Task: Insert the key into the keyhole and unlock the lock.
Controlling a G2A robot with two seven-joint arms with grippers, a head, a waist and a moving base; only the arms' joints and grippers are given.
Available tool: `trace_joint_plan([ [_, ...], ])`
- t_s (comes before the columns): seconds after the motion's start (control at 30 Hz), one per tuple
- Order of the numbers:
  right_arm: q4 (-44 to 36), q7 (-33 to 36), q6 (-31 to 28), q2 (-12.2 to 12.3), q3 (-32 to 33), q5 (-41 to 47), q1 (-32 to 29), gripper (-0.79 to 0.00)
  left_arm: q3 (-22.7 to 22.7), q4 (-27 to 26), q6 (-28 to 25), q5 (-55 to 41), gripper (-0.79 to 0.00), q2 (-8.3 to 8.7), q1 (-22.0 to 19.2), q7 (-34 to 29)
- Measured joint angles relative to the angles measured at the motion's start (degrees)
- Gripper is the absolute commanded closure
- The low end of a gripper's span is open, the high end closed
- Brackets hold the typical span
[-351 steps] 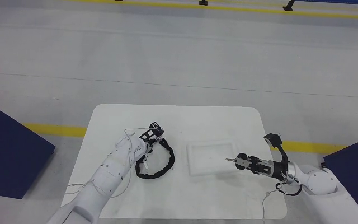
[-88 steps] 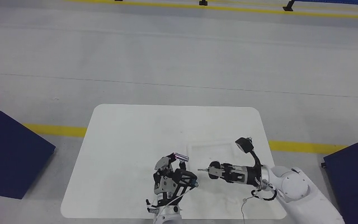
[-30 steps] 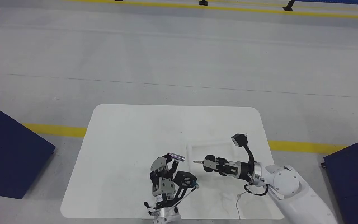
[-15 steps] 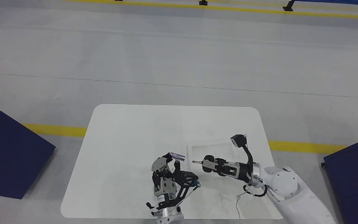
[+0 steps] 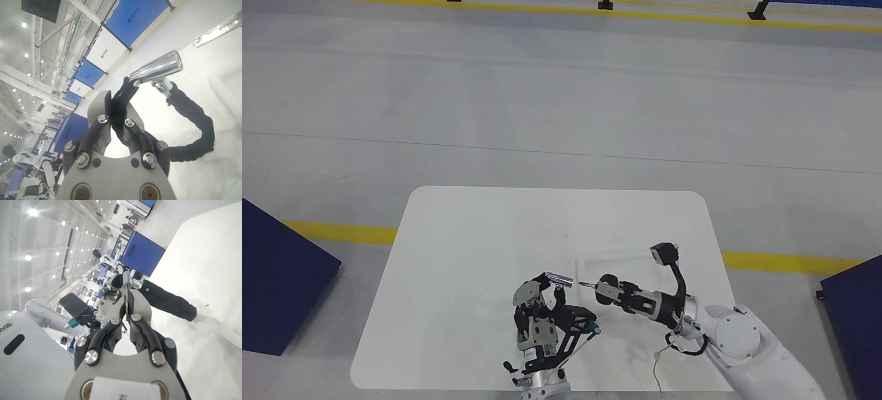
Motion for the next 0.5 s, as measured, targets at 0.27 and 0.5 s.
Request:
trace_joint_plan([
  [0.27, 0.96, -0.51, -0.39, -0.65, -0.84, -0.57, 0.33, 0.000, 0.00, 0.00, 0.00, 0.00, 0.000, 0.00, 0.00, 0.00],
  [0.5, 1.87, -0.40, -0.91, -1.17, -1.32, -0.36, 0.71, 0.000, 0.00, 0.00, 0.00, 0.00, 0.000, 0.00, 0.00, 0.00],
])
